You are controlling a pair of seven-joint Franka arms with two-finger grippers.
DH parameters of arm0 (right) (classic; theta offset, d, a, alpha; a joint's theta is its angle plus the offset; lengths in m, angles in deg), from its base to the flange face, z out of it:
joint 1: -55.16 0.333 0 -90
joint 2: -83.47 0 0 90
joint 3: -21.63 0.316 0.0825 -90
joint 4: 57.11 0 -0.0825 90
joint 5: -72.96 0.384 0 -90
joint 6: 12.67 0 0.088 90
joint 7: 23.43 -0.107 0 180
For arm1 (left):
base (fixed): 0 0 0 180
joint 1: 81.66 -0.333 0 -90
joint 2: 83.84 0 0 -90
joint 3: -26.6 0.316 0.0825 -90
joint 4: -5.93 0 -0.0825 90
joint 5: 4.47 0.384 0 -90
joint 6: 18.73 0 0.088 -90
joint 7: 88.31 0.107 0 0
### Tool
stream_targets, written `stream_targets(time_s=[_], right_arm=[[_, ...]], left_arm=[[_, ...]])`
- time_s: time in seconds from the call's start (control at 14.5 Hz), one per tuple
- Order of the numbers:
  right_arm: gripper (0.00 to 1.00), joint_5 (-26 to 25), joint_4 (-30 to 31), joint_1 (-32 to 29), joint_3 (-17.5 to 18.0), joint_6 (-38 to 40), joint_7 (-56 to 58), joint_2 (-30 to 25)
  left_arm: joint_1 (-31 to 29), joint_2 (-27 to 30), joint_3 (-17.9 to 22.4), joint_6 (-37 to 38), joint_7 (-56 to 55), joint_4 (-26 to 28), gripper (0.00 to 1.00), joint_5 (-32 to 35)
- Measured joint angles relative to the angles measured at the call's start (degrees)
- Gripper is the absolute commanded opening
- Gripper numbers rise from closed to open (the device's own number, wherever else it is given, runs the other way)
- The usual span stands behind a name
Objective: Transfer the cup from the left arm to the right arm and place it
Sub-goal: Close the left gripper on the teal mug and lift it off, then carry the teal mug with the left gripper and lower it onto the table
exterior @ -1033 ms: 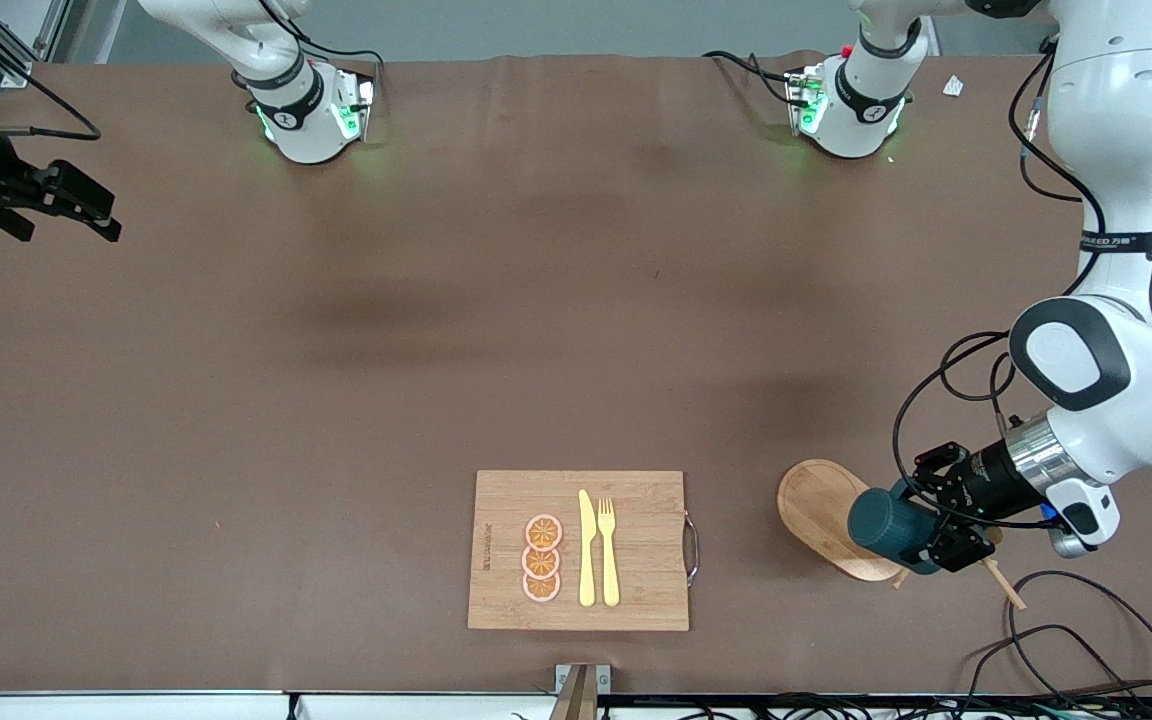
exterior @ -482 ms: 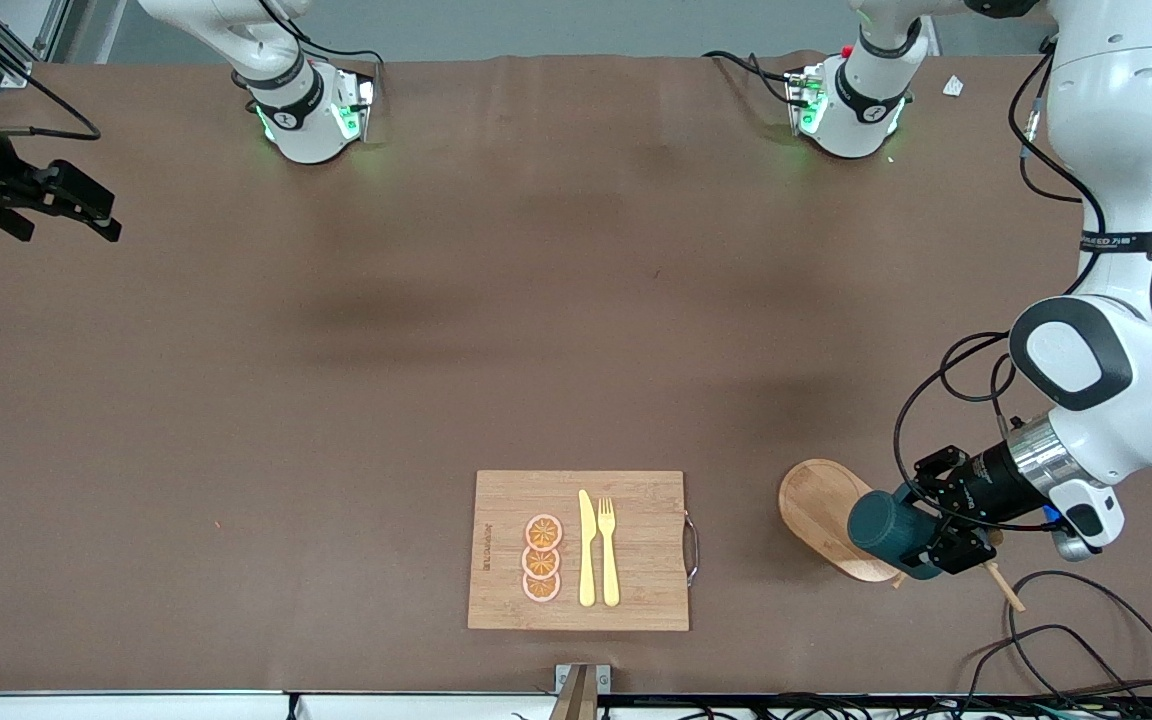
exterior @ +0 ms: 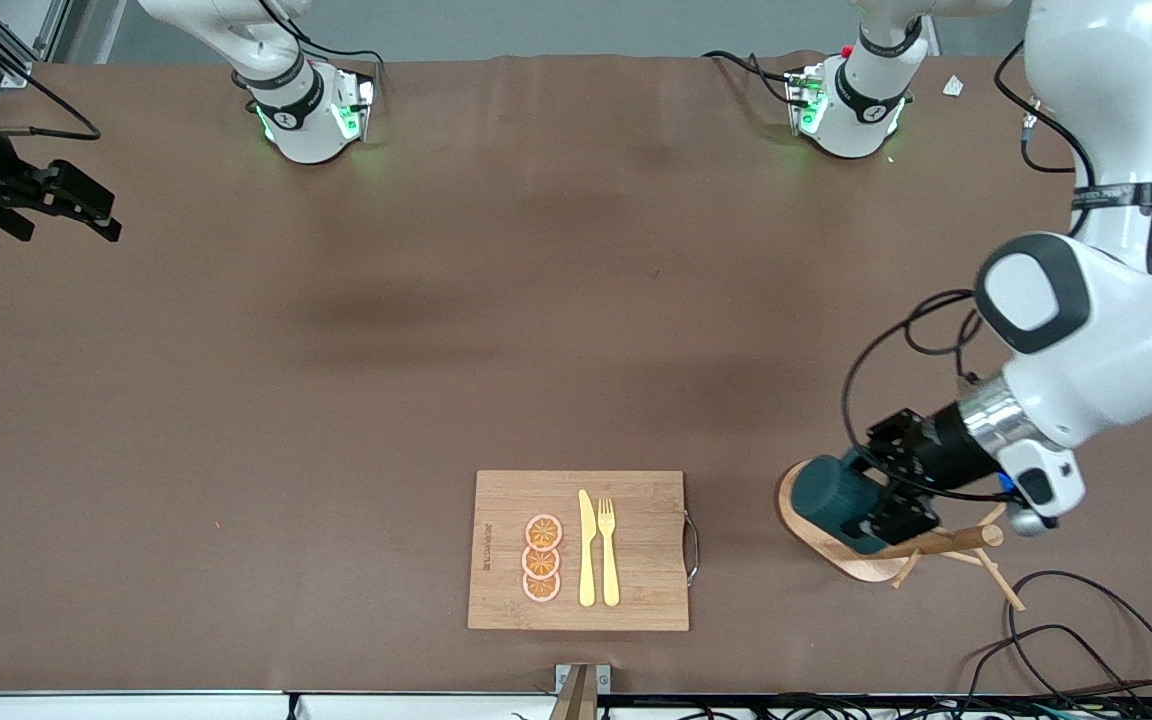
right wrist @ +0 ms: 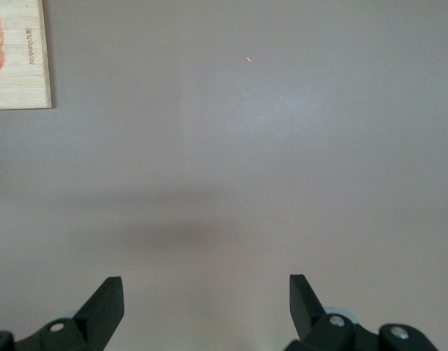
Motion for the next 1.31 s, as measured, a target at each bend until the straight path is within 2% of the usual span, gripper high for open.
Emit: stream_targets(time_s=[0.21,0.41,0.62,0.9,1.31], right_arm=[[1.00,0.00,0.00,-0.01,-0.05,0.00,0.00,0.00],[1.00,0.00,0.00,-0.07,-0.26,0.02,0.00,0.00],[1.00,0.00,0.01,-1.08,-0.52,0.29,0.02,0.01],[1.00,0.00,0.03,-2.14,-0.64,0.79,0.08,0.02],[1.00,0.00,0.10,-2.99,-0.68,1.35,0.08,0.04]], left_arm=[[6.97,0.11,-0.09,0.02,-5.61,0.25,0.60,8.87],[14.39,-1.08,-0.10,0.01,-12.83,0.80,0.60,21.04],[21.66,-3.65,-0.09,-0.04,-21.16,0.91,0.60,32.83],[29.82,-6.82,0.13,-0.07,-29.93,0.97,0.60,45.24],[39.52,-12.79,0.77,0.23,-47.97,0.86,0.60,64.23]])
